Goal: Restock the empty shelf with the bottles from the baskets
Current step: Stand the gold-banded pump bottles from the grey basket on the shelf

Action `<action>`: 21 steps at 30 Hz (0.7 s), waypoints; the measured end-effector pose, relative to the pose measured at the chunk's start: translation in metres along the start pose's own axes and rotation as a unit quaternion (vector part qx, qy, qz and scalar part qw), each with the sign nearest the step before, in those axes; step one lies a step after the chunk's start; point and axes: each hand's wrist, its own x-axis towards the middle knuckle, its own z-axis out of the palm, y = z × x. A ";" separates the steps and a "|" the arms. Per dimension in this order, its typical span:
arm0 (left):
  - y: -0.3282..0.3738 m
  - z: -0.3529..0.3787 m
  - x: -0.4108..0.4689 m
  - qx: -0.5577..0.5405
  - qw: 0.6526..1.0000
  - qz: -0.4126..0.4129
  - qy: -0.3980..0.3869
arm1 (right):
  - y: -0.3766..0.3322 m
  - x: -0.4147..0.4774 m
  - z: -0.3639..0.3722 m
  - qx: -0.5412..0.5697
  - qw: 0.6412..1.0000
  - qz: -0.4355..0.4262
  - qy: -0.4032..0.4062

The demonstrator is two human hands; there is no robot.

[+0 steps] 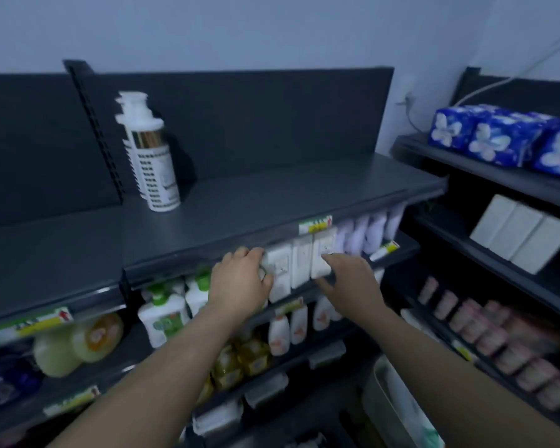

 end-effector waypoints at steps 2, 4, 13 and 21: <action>0.017 0.027 -0.018 0.007 1.000 0.013 -0.027 | 0.025 -0.030 0.013 0.007 1.000 0.013 -0.015; 0.029 0.056 -0.035 0.010 0.998 0.025 -0.057 | 0.048 -0.060 0.030 0.013 0.999 0.022 -0.027; 0.046 0.201 -0.094 0.040 0.972 0.021 -0.230 | 0.128 -0.164 0.131 0.025 0.979 0.130 -0.154; 0.023 0.361 -0.125 0.035 0.943 0.031 -0.330 | 0.182 -0.221 0.271 0.038 0.969 0.169 -0.179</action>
